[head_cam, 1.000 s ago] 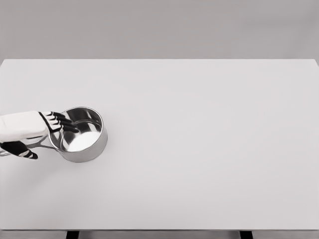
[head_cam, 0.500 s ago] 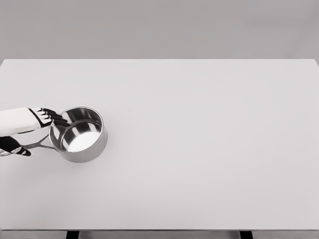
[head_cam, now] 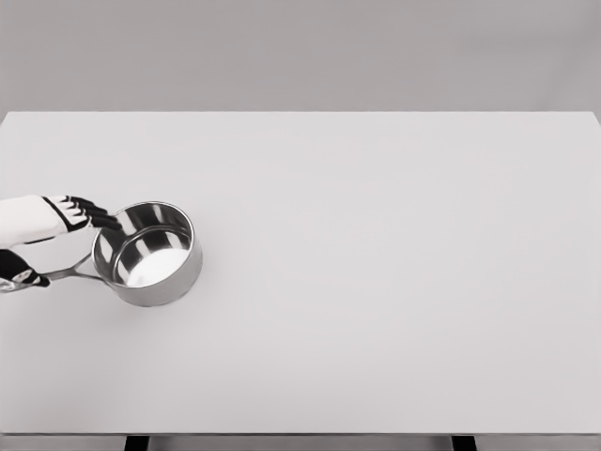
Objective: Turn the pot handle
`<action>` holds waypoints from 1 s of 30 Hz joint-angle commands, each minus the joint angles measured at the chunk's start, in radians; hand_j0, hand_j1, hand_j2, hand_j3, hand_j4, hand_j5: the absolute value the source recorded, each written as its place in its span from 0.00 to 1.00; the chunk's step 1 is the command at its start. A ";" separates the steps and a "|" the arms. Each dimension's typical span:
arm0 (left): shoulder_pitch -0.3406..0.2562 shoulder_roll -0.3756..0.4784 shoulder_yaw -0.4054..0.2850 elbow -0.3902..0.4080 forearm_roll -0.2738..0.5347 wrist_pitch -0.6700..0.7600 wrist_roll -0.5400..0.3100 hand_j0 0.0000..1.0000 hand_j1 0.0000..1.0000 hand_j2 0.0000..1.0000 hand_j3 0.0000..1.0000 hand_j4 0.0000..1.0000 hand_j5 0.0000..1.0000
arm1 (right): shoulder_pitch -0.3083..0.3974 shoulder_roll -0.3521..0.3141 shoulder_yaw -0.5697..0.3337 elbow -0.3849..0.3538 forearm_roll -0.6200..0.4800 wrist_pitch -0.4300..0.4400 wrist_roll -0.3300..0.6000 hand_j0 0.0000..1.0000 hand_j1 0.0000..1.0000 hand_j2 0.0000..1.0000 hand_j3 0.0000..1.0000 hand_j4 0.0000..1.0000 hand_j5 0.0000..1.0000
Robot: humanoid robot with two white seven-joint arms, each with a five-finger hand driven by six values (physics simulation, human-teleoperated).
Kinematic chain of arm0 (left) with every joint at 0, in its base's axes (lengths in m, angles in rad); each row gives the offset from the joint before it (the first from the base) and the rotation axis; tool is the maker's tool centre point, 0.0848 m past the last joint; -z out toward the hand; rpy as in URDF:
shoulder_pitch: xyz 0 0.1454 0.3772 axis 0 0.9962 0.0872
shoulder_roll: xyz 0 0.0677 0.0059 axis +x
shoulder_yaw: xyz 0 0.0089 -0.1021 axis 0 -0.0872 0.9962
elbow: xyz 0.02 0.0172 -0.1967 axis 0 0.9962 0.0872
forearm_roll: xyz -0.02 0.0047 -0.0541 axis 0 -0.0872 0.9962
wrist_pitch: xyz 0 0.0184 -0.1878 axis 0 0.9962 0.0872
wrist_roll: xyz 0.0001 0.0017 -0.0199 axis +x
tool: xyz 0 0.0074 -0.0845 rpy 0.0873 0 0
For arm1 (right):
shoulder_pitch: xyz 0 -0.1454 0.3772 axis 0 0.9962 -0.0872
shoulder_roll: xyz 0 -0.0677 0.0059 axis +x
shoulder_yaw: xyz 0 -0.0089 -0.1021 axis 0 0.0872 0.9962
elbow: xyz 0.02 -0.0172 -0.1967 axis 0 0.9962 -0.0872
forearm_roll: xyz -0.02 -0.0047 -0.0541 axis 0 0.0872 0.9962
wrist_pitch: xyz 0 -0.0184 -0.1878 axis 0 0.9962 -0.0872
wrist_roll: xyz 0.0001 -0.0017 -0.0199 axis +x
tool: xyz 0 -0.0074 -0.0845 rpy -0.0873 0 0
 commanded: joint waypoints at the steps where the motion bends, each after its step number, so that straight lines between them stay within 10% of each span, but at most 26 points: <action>1: 0.000 0.001 0.007 0.008 0.003 0.002 0.000 1.00 1.00 1.00 1.00 1.00 1.00 | 0.000 0.000 0.000 0.000 0.000 0.000 0.000 1.00 1.00 1.00 1.00 1.00 1.00; 30: 0.054 0.077 0.047 -0.133 0.067 0.002 -0.001 1.00 1.00 1.00 1.00 1.00 1.00 | 0.000 0.000 0.000 0.000 0.000 0.000 0.000 1.00 1.00 1.00 1.00 1.00 1.00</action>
